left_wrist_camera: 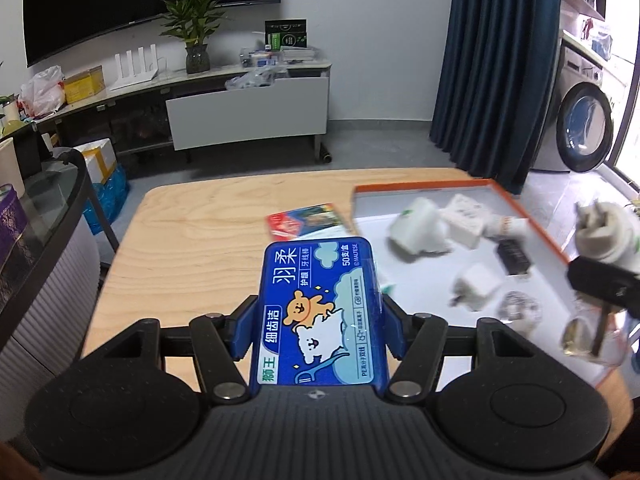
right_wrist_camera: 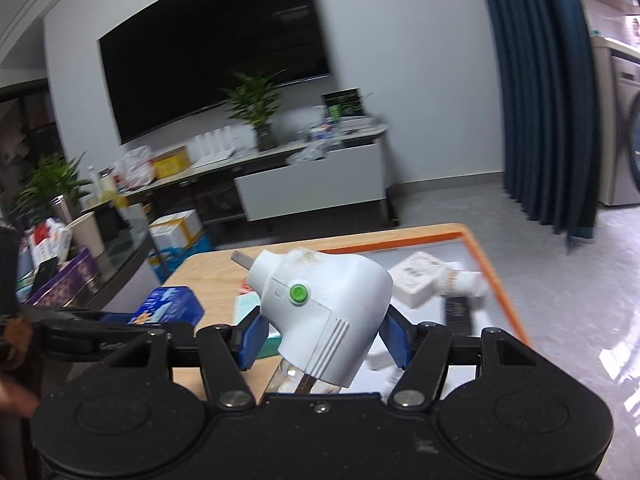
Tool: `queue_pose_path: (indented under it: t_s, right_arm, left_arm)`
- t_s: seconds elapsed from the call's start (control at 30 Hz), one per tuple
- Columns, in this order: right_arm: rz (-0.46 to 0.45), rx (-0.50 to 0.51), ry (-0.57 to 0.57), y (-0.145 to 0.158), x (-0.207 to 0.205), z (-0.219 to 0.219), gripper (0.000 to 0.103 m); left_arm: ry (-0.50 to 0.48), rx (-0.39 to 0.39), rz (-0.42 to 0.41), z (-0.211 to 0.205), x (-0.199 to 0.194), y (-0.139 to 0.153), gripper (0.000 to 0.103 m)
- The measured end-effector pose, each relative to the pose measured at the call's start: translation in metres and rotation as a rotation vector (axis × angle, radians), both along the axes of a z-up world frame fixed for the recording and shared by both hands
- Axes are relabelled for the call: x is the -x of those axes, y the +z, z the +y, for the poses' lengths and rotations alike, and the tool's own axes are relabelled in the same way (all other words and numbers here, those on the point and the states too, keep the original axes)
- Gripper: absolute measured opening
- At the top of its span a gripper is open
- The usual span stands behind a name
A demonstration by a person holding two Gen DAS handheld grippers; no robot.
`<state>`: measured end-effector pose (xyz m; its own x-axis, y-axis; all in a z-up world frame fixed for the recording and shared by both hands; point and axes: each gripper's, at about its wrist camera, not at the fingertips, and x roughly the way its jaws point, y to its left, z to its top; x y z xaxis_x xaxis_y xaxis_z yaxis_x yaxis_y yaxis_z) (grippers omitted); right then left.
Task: Organize rigid objects
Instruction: 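Carry the white diffuser and blue tin over the white box with both grippers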
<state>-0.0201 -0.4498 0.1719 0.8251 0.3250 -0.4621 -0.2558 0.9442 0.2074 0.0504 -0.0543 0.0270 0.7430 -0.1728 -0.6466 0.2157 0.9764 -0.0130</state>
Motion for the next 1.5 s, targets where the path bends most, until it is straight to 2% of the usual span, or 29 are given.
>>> queue_pose_path:
  t_s: [0.27, 0.53, 0.9, 1.5]
  right_arm:
    - [-0.017, 0.011, -0.104, 0.003, 0.016, -0.032, 0.073]
    - [-0.010, 0.000, -0.166, -0.001, 0.021, -0.051, 0.073]
    - [0.011, -0.008, -0.176, -0.010, 0.019, -0.057, 0.073]
    - [0.028, 0.005, -0.168, -0.012, 0.012, -0.051, 0.073]
  left_arm:
    - [-0.029, 0.040, -0.001, -0.042, 0.020, 0.009, 0.063]
    - [-0.071, 0.010, -0.013, -0.071, 0.031, 0.008, 0.063]
    - [-0.058, 0.019, 0.033, -0.076, 0.027, -0.002, 0.063]
    - [-0.058, 0.021, 0.044, -0.078, 0.025, -0.005, 0.063]
